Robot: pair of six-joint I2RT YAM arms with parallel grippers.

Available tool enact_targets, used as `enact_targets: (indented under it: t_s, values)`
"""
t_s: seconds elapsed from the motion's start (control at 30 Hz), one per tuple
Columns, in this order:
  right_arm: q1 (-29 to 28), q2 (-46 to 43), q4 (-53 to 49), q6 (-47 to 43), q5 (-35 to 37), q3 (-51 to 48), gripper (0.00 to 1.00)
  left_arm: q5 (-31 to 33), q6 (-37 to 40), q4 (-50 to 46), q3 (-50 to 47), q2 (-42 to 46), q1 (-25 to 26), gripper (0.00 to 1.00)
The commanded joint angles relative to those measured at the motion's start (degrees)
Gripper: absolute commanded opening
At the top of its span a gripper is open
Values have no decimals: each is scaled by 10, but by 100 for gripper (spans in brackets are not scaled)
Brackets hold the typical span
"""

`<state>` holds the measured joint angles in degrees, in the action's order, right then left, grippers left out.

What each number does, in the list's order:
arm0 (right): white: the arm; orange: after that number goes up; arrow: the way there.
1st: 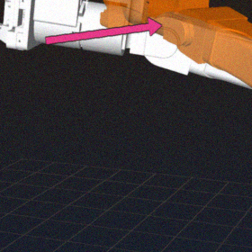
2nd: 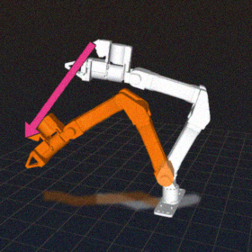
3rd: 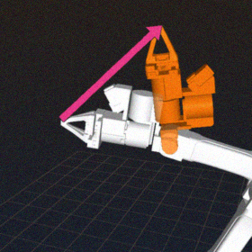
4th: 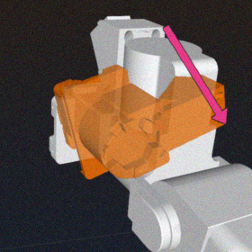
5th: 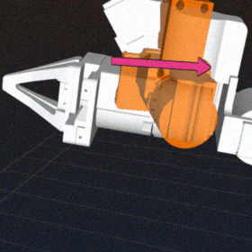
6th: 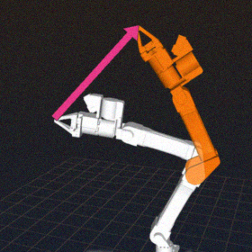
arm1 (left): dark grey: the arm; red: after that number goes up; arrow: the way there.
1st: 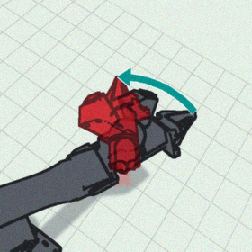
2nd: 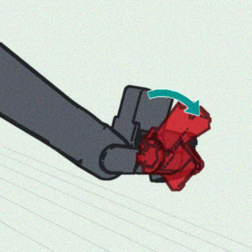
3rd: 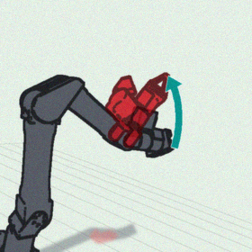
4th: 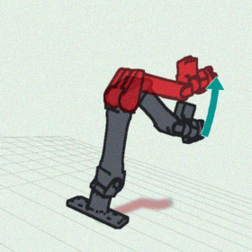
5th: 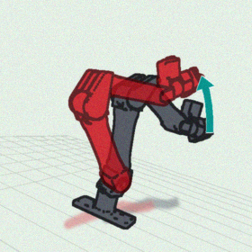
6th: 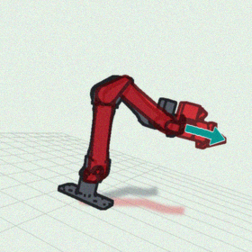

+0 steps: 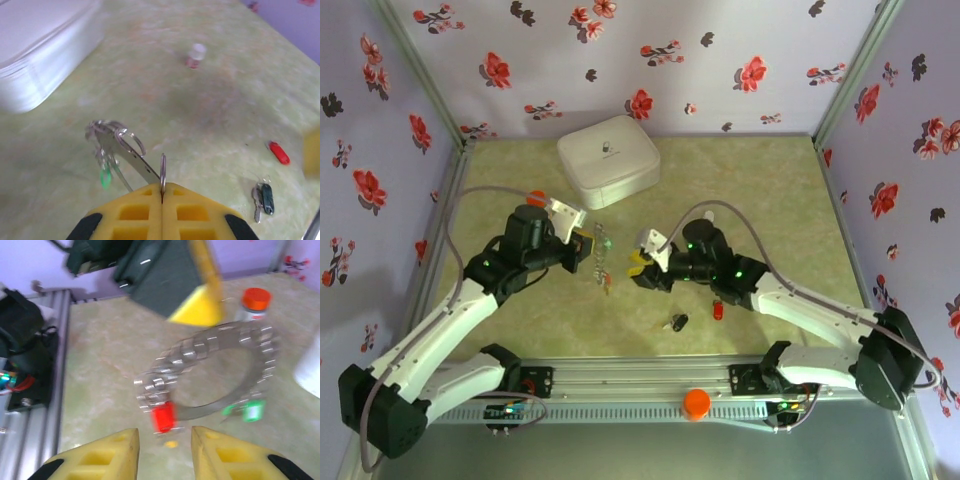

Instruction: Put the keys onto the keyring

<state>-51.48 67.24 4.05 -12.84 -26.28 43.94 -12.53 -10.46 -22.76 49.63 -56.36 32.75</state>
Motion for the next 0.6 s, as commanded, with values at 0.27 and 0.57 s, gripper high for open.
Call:
enact_targets:
  t_s: [0.27, 0.57]
  values:
    - [-123, 149, 331, 133, 105, -9, 29, 56, -285, -277, 218, -138, 5, 0]
    - [-129, 212, 449, 128, 295, -62, 35, 43, -483, -413, 261, -156, 3, 0]
